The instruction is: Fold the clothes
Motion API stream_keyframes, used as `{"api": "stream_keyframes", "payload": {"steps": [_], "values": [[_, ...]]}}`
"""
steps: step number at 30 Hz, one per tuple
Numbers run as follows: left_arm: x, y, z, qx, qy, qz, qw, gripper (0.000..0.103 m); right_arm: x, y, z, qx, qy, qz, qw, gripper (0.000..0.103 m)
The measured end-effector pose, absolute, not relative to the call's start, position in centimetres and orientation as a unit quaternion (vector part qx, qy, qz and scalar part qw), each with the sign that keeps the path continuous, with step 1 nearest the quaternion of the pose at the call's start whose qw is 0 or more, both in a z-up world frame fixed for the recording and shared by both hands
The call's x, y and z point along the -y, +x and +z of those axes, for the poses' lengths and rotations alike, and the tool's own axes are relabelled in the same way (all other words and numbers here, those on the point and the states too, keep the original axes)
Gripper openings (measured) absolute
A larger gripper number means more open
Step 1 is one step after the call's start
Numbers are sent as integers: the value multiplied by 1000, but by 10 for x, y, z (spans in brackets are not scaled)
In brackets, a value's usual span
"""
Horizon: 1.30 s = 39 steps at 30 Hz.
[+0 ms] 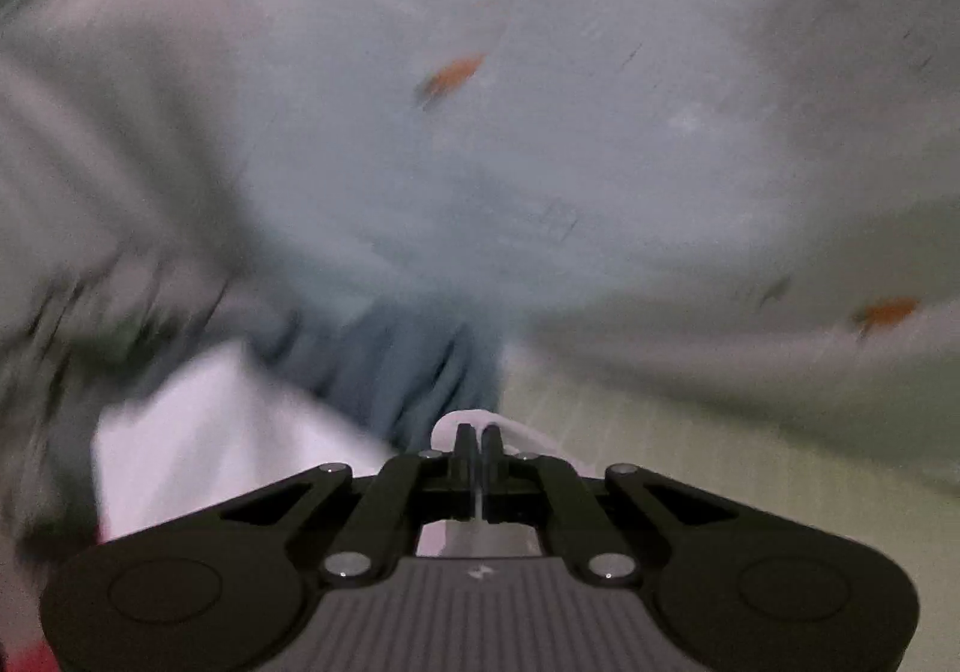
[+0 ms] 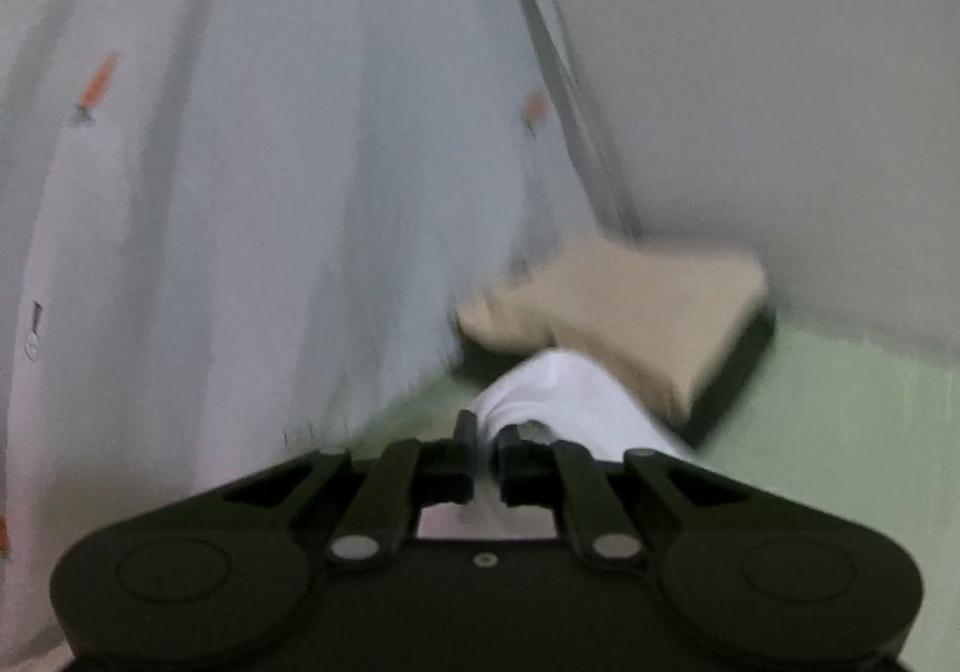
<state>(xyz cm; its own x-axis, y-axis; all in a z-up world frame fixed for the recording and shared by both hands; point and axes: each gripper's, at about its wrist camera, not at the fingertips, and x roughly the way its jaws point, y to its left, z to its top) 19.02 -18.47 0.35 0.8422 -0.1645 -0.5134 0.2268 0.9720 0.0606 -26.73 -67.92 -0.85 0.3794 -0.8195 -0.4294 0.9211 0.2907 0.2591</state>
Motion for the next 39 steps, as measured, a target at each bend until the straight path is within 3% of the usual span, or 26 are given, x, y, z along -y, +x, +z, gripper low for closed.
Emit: {"api": "stream_keyframes", "payload": {"steps": [2,4,5,6,8,9,10,15,17,21,27,32,34,39], "values": [[210,203,12,-249,71,-135,956,5,684,-256,0,-121,194,-542,808,7],[236,219,5,-294,72,-181,936,17,693,-239,-9,-183,174,-530,809,10],[242,222,-1,-319,64,-201,924,24,696,-233,-15,-209,175,-524,807,23],[245,222,-8,-339,54,-216,914,26,696,-230,-23,-226,185,-518,804,43],[238,207,-20,-354,25,-225,907,34,688,-231,-36,-244,197,-514,799,68],[232,196,-24,-358,17,-220,907,46,679,-233,-44,-248,199,-514,797,73],[223,181,-26,-359,10,-213,909,57,671,-236,-51,-254,201,-512,796,73],[151,107,-36,-351,-45,-159,922,79,644,-244,-88,-294,223,-492,788,74],[119,87,-52,-382,-100,-136,909,86,639,-241,-97,-307,236,-485,784,74],[95,76,-100,-468,-152,-104,864,86,636,-224,-105,-312,253,-463,790,74],[111,85,-136,-510,-191,-99,833,84,626,-215,-97,-300,250,-443,807,74],[122,91,-139,-495,-184,-90,844,31,621,-228,-95,-296,252,-458,800,74],[120,89,-133,-482,-188,-88,851,22,620,-236,-95,-292,256,-471,792,74],[84,90,-102,-429,-162,-29,888,18,621,-255,-98,-282,279,-500,769,74]]}}
